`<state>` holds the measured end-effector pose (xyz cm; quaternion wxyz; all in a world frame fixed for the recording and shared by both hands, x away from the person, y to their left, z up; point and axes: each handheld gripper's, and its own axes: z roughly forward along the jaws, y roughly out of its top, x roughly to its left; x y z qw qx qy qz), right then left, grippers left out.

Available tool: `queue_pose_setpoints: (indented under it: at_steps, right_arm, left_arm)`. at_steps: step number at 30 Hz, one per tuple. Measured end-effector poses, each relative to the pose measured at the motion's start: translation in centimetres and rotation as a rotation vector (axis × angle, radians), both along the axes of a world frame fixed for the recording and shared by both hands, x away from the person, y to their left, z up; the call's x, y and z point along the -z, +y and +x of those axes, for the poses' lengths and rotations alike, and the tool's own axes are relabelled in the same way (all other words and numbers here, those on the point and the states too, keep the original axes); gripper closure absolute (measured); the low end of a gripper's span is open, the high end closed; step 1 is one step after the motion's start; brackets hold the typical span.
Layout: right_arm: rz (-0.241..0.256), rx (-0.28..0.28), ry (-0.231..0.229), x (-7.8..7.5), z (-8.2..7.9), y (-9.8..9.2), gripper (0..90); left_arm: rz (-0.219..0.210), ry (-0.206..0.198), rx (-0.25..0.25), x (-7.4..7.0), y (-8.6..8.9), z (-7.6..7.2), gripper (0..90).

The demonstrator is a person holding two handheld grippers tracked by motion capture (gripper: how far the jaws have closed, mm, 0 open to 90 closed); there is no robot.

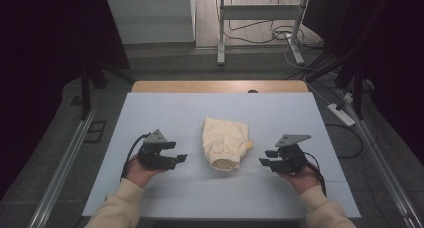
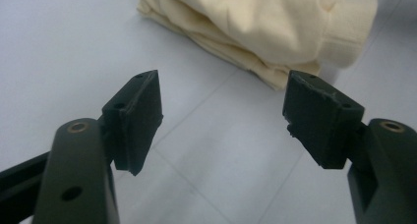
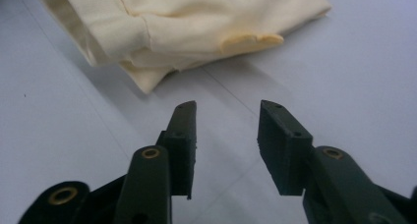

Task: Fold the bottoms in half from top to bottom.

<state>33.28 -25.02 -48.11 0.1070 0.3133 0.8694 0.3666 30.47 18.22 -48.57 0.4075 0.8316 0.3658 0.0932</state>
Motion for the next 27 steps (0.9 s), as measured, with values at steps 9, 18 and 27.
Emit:
queue_pose_setpoints:
  at_steps: [9,18,27]
  right_arm:
    - [-0.039,0.019,0.017,0.6,-0.9,-1.6,48.8]
    - [-0.029,0.044,-0.011,0.7,-2.1,-3.6,41.3]
    - [-0.01,0.073,-0.008,0.8,-2.6,-4.9,37.2]
  left_arm:
    - [-0.002,0.011,-0.031,0.4,1.7,-1.4,29.9]
    - [-0.003,0.016,-0.05,0.9,2.6,-2.5,29.4]
    - [-0.005,0.015,-0.055,0.9,2.9,-3.0,29.2]
